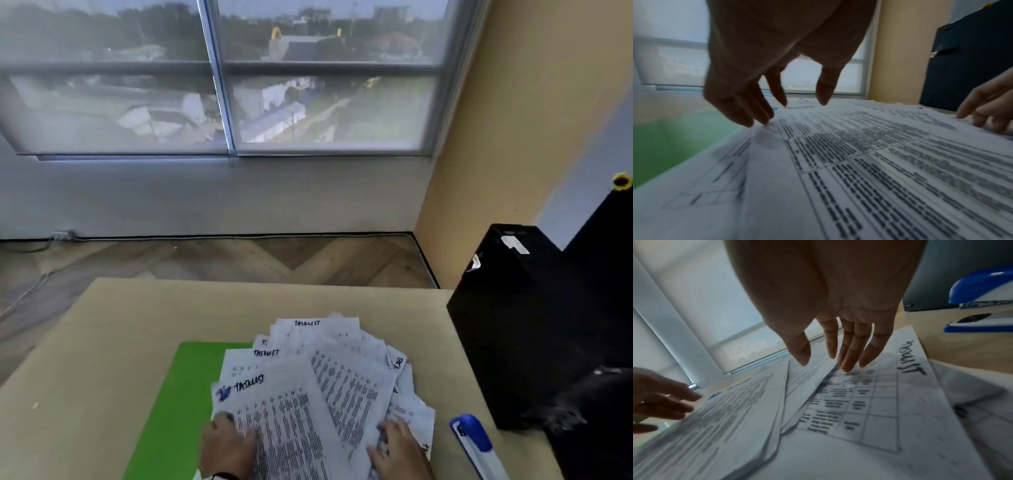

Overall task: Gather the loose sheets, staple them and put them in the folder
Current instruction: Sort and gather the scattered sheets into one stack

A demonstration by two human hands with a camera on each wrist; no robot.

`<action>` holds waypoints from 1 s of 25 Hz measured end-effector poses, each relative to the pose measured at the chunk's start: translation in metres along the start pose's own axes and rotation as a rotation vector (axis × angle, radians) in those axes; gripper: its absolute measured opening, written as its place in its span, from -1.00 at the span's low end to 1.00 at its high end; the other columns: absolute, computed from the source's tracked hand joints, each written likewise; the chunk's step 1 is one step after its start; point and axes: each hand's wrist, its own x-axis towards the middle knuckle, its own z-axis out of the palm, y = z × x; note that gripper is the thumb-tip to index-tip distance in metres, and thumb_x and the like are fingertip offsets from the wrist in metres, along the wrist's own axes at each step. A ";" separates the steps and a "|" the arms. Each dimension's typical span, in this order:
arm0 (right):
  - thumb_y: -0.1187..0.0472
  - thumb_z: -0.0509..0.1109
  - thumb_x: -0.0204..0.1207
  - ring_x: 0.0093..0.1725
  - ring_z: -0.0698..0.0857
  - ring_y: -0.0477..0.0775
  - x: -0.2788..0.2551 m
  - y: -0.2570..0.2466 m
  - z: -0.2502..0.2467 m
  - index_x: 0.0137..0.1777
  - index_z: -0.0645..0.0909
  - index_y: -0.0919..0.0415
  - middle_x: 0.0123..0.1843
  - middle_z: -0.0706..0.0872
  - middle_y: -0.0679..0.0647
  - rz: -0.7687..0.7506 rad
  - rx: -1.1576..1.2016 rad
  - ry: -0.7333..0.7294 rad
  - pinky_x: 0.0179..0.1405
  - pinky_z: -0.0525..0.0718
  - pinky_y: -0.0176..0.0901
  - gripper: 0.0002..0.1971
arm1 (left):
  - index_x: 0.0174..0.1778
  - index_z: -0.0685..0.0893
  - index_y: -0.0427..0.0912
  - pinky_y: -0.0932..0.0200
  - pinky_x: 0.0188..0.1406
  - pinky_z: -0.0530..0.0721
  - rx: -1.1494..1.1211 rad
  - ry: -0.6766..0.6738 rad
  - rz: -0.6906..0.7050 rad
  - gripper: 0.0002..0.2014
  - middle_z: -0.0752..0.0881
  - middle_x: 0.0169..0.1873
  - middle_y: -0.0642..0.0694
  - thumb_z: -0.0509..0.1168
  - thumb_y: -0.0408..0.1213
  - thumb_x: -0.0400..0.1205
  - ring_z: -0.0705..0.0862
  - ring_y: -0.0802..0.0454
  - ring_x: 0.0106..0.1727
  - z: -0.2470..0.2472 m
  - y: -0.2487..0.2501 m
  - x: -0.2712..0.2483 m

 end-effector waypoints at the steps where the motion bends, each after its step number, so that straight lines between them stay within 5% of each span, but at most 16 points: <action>1: -0.14 0.31 0.59 0.19 0.58 -0.05 -0.001 -0.004 0.001 0.35 0.40 -0.05 0.27 0.48 -0.03 -0.060 0.039 0.037 0.23 0.53 -0.25 -0.60 | 0.14 0.48 -0.27 -0.11 0.18 0.64 0.011 0.037 -0.103 -0.50 0.57 0.12 -0.29 0.48 -0.03 0.46 0.59 -0.21 0.17 -0.002 -0.004 0.005; 3: -0.08 0.37 0.58 0.02 0.62 -0.06 -0.003 -0.026 -0.002 0.17 0.44 -0.07 0.11 0.55 -0.04 -0.092 0.096 0.104 0.11 0.61 -0.23 -0.74 | 0.15 0.47 -0.35 -0.16 0.11 0.70 -0.036 0.045 -0.251 -0.41 0.59 0.13 -0.34 0.48 -0.02 0.39 0.61 -0.28 0.14 -0.006 -0.016 0.013; 6: -0.07 0.46 0.53 0.02 0.64 -0.10 -0.001 -0.050 0.005 0.19 0.46 -0.05 0.09 0.63 -0.06 -0.097 0.256 0.083 0.02 0.63 -0.29 -0.67 | -0.03 0.50 -0.22 -0.10 -0.11 0.79 -0.079 -0.032 -0.198 -0.56 0.63 -0.07 -0.20 0.42 0.02 0.38 0.66 -0.14 -0.11 -0.008 -0.028 0.020; 11: -0.16 0.63 0.31 0.06 0.70 -0.01 0.013 -0.083 0.018 0.22 0.51 0.09 0.06 0.70 0.00 0.090 0.628 -0.049 0.05 0.65 -0.14 -0.41 | 0.07 0.64 -0.12 0.04 -0.03 0.74 -0.061 0.040 0.028 -0.77 0.62 -0.12 -0.08 0.34 -0.07 0.60 0.63 -0.03 -0.09 -0.025 -0.013 0.016; 13: -0.34 0.64 0.11 0.05 0.76 -0.03 0.014 -0.090 0.025 0.15 0.59 0.07 0.08 0.77 0.00 0.036 0.671 -0.027 0.11 0.72 -0.07 -0.29 | -0.05 0.67 -0.10 0.16 -0.17 0.73 -0.217 -0.038 0.192 -0.92 0.65 -0.20 -0.02 0.31 -0.18 0.67 0.66 0.00 -0.17 -0.036 -0.004 0.006; 14: -0.31 0.63 0.16 0.05 0.77 -0.03 0.013 -0.090 0.029 0.11 0.61 0.02 0.08 0.80 0.00 0.006 0.662 -0.012 0.14 0.74 -0.02 -0.39 | -0.09 0.66 -0.08 0.20 -0.24 0.73 -0.333 -0.129 0.267 -0.92 0.70 -0.21 -0.01 0.29 -0.22 0.68 0.70 0.00 -0.19 -0.041 0.000 0.003; 17: 0.04 0.47 0.56 0.06 0.79 0.08 -0.007 -0.083 0.029 0.03 0.69 0.05 0.03 0.83 0.05 0.008 0.646 0.139 0.13 0.74 0.01 -0.86 | -0.03 0.74 -0.15 0.16 -0.23 0.79 -0.499 -0.408 0.408 -0.84 0.79 -0.16 -0.05 0.34 -0.15 0.65 0.76 0.01 -0.17 -0.046 0.007 0.001; 22: 0.11 0.39 0.63 0.06 0.74 0.11 -0.073 -0.029 -0.011 0.18 0.73 0.28 -0.01 0.80 0.12 0.181 0.681 0.638 0.13 0.64 -0.01 -0.73 | 0.12 0.62 -0.13 0.10 0.12 0.72 -0.259 -0.217 0.299 -0.66 0.66 -0.01 0.01 0.47 -0.06 0.52 0.68 0.04 0.04 -0.030 0.001 0.019; 25: 0.11 0.39 0.63 -0.06 0.67 0.17 -0.101 -0.002 -0.045 0.08 0.69 0.43 -0.09 0.74 0.24 0.265 0.622 0.801 0.01 0.59 -0.01 -0.68 | 0.06 0.59 -0.15 0.04 0.10 0.71 -0.116 -0.239 0.261 -0.63 0.64 -0.03 -0.04 0.54 -0.12 0.45 0.67 -0.03 0.01 -0.025 -0.002 0.026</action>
